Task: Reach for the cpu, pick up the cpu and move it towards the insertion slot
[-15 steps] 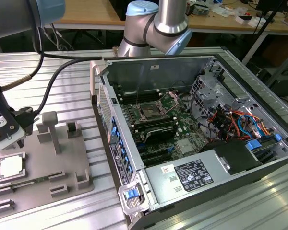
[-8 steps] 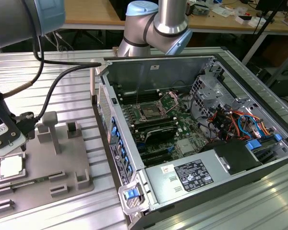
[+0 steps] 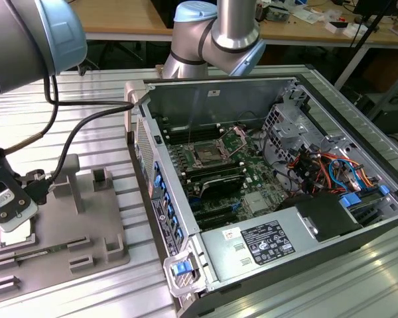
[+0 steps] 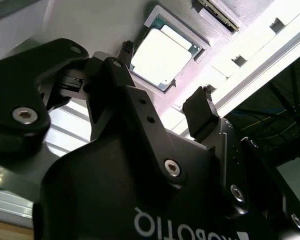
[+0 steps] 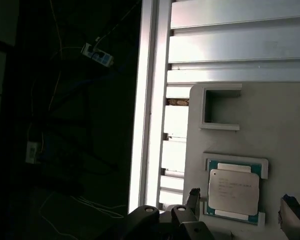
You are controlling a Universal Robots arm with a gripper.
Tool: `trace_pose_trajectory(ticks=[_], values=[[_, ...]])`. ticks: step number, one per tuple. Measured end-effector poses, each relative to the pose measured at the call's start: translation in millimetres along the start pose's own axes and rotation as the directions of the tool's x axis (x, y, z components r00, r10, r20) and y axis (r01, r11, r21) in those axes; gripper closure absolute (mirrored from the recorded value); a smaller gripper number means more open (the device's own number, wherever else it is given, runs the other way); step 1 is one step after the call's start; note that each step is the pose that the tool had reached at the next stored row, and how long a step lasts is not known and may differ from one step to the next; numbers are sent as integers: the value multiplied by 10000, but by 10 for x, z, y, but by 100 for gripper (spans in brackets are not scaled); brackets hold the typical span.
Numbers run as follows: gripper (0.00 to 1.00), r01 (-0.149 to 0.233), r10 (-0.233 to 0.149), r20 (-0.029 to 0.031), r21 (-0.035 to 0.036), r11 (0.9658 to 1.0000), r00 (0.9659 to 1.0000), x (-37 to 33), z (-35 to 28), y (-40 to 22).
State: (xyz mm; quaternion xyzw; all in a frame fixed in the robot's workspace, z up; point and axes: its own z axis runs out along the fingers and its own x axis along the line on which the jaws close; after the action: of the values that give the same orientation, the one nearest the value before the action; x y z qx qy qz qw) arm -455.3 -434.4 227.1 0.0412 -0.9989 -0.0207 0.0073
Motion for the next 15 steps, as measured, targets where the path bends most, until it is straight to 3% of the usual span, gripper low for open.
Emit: trace_pose_trajectory(ticks=[15], values=[[32,9,-9,0,-24,10000,10000,12,40,0]])
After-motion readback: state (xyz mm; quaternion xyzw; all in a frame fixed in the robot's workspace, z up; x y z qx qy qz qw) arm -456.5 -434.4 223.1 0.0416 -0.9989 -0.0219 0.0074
